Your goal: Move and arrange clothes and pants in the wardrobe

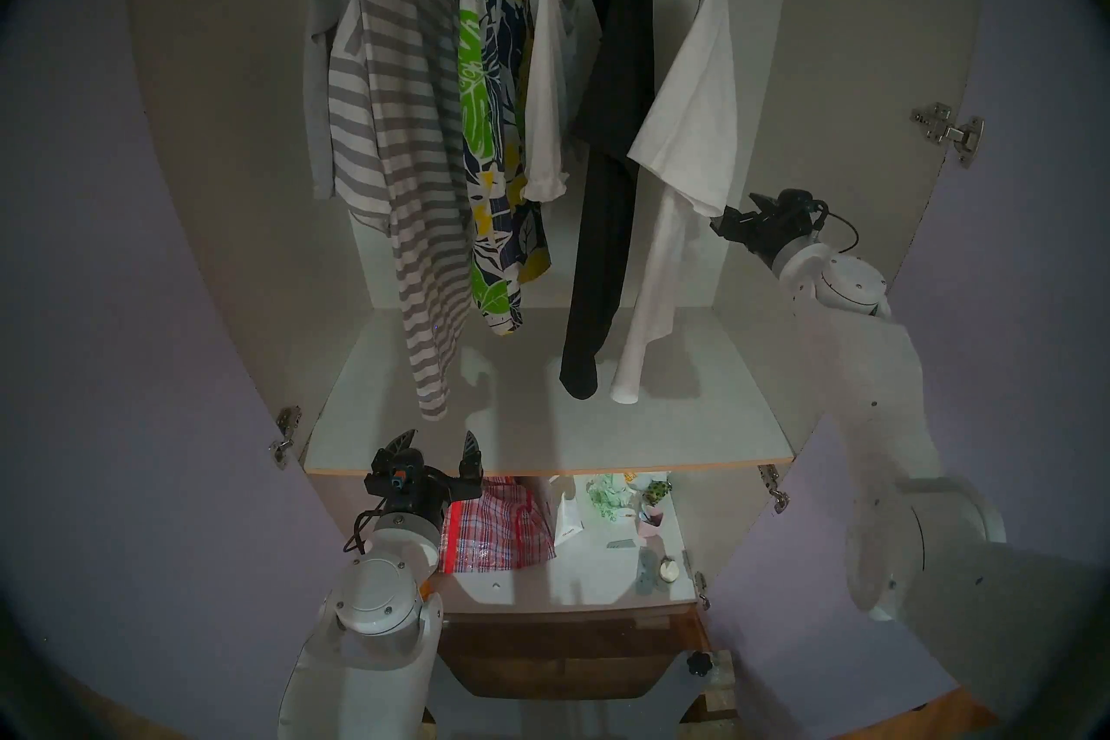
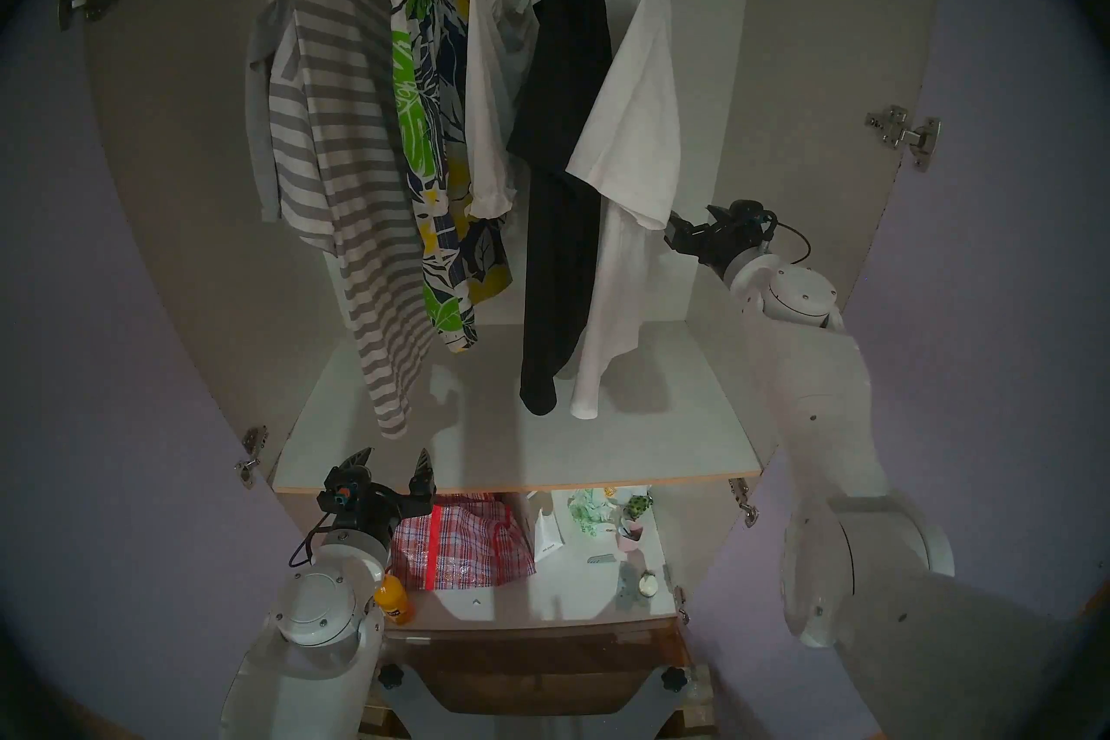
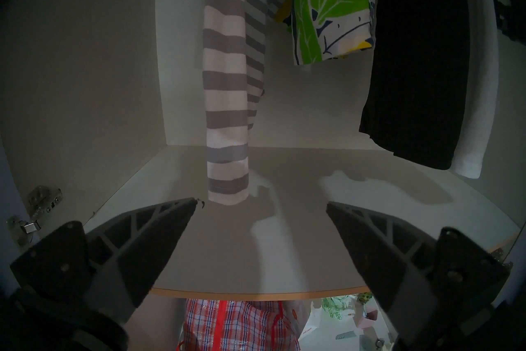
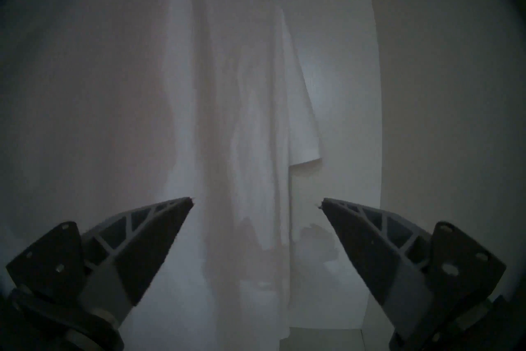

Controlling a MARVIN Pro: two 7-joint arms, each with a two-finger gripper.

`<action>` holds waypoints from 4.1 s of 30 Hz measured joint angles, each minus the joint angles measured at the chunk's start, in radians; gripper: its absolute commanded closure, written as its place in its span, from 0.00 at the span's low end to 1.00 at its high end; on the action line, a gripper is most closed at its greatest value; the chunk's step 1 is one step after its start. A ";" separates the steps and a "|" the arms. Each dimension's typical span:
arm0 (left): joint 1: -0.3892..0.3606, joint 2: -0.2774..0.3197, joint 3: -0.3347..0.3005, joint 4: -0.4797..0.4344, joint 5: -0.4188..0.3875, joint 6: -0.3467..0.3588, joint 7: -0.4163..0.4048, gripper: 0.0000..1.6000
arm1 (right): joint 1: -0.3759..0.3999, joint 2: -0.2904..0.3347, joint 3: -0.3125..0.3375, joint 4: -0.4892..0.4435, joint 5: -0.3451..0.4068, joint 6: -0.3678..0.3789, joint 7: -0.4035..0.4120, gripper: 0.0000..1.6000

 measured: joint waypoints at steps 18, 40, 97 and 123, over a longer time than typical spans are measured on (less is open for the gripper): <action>0.000 0.001 0.000 0.000 0.000 0.000 0.001 0.00 | 0.277 -0.143 -0.080 0.394 -0.092 -0.279 -0.360 0.00; 0.000 0.000 0.001 0.000 0.000 0.000 0.001 0.00 | 0.503 -0.155 -0.075 0.729 -0.086 -0.320 -0.336 0.00; -0.007 0.000 0.003 0.018 0.000 0.000 0.012 0.00 | 0.606 -0.531 -0.132 0.832 -0.095 -0.087 -0.065 0.00; -0.014 0.001 0.005 0.032 0.000 0.000 0.021 0.00 | 0.564 -0.674 -0.218 0.828 -0.127 -0.021 0.043 0.00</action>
